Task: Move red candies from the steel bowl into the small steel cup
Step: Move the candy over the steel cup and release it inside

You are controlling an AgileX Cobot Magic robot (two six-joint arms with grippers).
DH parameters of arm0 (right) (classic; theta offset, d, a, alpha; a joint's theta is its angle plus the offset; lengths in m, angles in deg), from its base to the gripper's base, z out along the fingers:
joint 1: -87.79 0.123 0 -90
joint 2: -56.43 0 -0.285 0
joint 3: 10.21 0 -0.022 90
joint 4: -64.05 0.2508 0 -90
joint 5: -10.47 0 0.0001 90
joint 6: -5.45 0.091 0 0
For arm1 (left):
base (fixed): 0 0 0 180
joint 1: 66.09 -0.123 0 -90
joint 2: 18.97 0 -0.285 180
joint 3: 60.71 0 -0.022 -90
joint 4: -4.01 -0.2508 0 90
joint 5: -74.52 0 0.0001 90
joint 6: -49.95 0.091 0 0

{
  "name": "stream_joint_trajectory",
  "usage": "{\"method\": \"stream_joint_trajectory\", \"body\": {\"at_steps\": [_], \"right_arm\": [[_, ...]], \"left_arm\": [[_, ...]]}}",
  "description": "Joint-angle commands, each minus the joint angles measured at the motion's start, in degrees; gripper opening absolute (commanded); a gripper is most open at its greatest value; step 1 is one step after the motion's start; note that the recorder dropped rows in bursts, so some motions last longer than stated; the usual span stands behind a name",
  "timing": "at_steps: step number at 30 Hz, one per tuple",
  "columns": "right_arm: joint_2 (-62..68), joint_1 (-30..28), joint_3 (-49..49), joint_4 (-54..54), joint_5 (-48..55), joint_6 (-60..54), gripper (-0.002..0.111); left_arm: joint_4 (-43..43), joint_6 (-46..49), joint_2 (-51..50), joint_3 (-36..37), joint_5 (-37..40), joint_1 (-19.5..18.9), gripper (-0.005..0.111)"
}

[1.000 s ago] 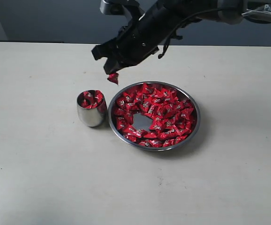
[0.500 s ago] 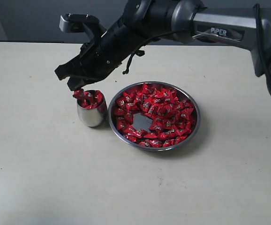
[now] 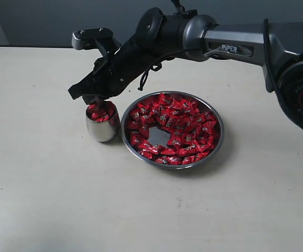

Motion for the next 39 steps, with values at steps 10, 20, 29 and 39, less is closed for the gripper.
{"method": "stream_joint_trajectory", "body": {"at_steps": [10, 20, 29, 39], "right_arm": [[-0.2, 0.0, -0.4, -2.7, -1.3, -0.5, 0.001], [-0.2, 0.0, -0.4, -5.8, 1.2, -0.5, 0.001], [-0.2, 0.0, -0.4, -5.8, 1.7, -0.5, 0.012], [-5.7, -0.6, -0.4, -5.9, 1.8, -0.4, 0.037]], "left_arm": [[-0.3, -0.2, 0.2, 0.1, -0.8, 0.2, 0.0], [-0.3, -0.2, 0.2, 0.1, -0.8, 0.2, 0.0], [-0.3, -0.2, 0.2, 0.1, -0.8, 0.2, 0.0], [-0.3, -0.2, 0.2, 0.1, -0.8, 0.2, 0.0]]}}
